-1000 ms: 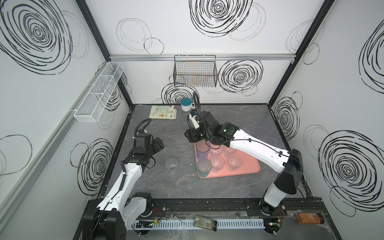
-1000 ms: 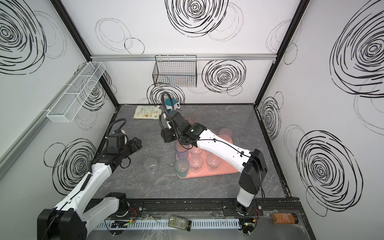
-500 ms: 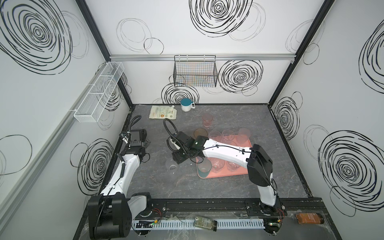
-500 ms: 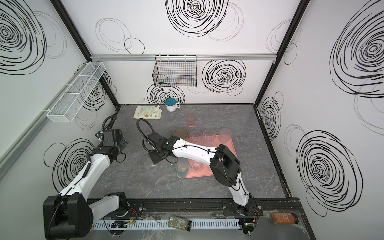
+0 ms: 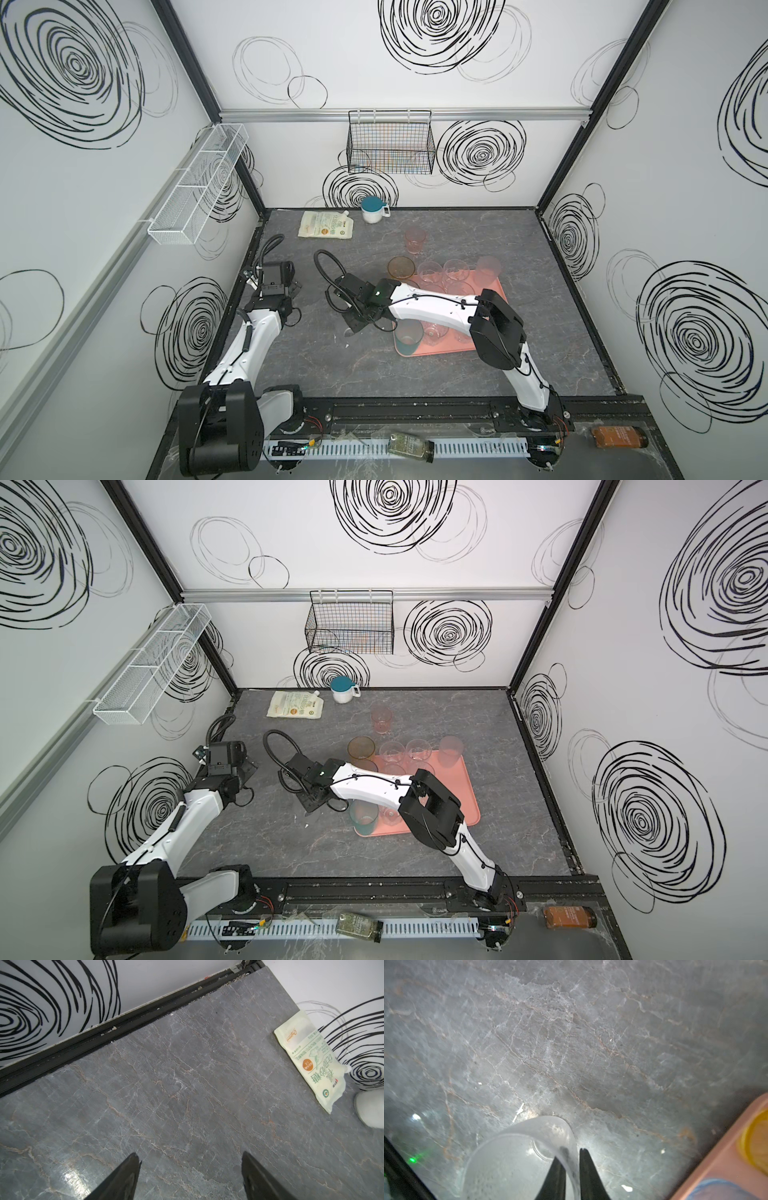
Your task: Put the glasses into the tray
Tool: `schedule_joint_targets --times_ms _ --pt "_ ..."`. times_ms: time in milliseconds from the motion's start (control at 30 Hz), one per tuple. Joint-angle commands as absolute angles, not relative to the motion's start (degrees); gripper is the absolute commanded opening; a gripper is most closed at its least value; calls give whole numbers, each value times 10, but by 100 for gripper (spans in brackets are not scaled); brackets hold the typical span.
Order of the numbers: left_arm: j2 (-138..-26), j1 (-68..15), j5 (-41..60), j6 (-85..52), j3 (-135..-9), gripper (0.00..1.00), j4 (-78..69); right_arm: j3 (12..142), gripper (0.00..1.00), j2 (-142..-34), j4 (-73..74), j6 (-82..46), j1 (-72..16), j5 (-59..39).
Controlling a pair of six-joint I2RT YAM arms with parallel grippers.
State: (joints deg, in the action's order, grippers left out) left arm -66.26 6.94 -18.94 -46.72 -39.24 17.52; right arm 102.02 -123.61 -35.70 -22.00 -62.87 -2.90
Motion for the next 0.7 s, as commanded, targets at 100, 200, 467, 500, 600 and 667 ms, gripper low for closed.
schedule_joint_targets --times_ms 100,200,467,500,600,667 --pt "-638 75 -168 -462 -421 80 175 1094 6 -1183 -366 -229 -605 -77" --pt "-633 58 -146 -446 -466 80 187 1098 5 -1129 -352 -241 -576 -104" --pt "-629 -185 -277 -267 -556 81 131 974 7 -934 -355 -251 -442 -40" --pt "-624 -227 -293 -236 -545 81 96 932 7 -897 -348 -251 -420 -24" --pt "-612 -300 -291 -162 -493 83 -8 783 9 -775 -302 -247 -345 9" --pt "-604 -310 -278 -154 -457 84 -59 709 9 -710 -302 -259 -272 -2"
